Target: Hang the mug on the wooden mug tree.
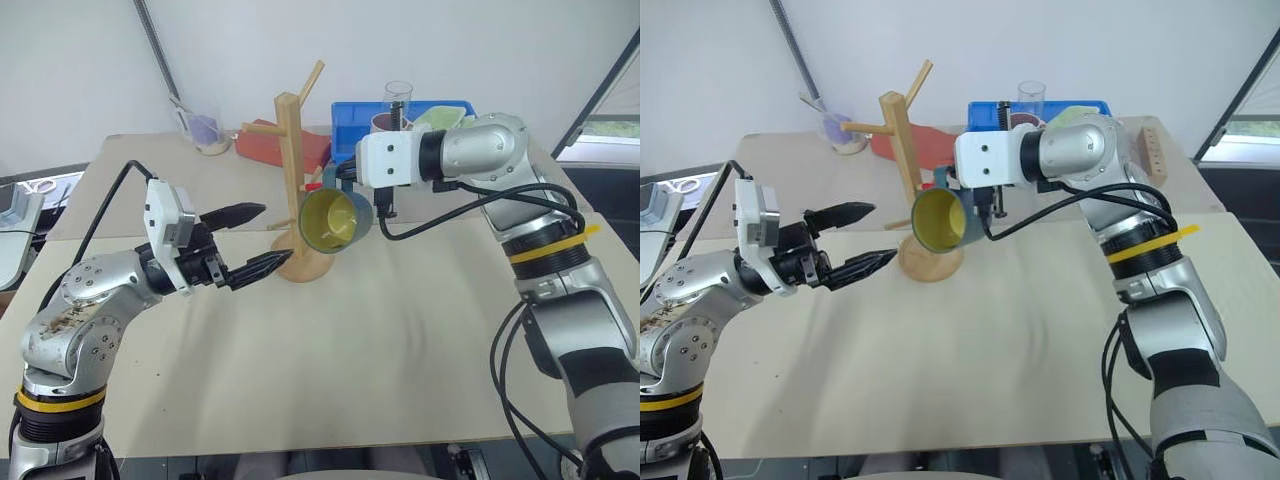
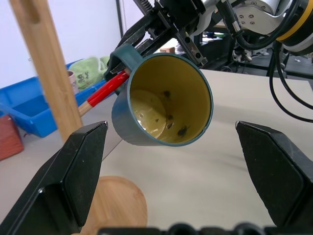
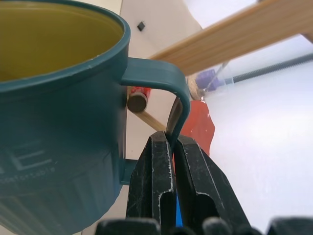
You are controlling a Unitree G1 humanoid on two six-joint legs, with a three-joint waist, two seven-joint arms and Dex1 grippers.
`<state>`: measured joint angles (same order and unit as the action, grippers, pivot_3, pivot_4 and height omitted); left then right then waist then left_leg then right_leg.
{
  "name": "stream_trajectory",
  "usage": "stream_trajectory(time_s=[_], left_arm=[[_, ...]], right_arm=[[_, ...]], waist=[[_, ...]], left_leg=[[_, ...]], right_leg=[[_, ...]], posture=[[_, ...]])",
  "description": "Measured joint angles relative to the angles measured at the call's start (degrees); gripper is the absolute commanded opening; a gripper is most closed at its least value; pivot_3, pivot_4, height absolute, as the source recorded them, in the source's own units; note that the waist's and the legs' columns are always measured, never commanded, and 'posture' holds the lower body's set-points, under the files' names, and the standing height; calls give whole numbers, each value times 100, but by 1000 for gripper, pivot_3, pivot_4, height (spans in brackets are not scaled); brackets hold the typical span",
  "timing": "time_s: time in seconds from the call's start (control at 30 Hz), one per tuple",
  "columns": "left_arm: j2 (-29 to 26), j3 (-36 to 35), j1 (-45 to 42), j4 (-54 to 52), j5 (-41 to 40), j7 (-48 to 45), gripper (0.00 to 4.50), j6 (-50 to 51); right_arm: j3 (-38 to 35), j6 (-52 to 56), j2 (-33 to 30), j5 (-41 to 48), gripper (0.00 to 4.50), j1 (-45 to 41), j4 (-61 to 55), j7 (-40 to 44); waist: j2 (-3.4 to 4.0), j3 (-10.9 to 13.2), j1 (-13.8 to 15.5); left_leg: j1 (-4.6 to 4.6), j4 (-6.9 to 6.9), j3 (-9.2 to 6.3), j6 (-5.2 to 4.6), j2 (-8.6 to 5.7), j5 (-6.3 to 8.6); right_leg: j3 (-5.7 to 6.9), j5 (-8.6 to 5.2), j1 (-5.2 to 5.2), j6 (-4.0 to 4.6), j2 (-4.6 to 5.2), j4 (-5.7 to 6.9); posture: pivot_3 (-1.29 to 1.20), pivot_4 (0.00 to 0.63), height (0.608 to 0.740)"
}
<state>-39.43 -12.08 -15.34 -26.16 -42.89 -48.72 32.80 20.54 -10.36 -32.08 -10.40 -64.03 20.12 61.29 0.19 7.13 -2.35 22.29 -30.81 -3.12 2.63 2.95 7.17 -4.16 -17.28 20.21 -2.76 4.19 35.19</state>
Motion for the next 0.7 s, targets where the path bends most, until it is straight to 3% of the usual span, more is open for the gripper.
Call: stream_trajectory(time_s=[0.23, 0.63, 0.7], left_arm=[[7, 8, 45, -2, 28, 17, 4500, -21], [8, 39, 68, 131, 127, -83, 4500, -78], [-64, 49, 74, 160, 254, -85, 4500, -162]], right_arm=[[88, -189, 117, -133, 24, -73, 314, 0], [13, -208, 7, -116, 4185, -241, 312, 70], [-106, -187, -189, 83, 4185, -180, 111, 284]], waist=[[1, 0, -5], [1, 0, -1], [-1, 0, 15]], left_leg=[[-1, 2, -1, 0, 0, 0], [-1, 3, -1, 0, 0, 0], [0, 3, -1, 0, 0, 0]], right_leg=[[0, 3, 1, -5, -1, 5], [0, 0, 1, 1, -1, 4], [0, 0, 0, 1, 0, 3]], posture=[[0, 150, 740], [0, 150, 740], [0, 150, 740]])
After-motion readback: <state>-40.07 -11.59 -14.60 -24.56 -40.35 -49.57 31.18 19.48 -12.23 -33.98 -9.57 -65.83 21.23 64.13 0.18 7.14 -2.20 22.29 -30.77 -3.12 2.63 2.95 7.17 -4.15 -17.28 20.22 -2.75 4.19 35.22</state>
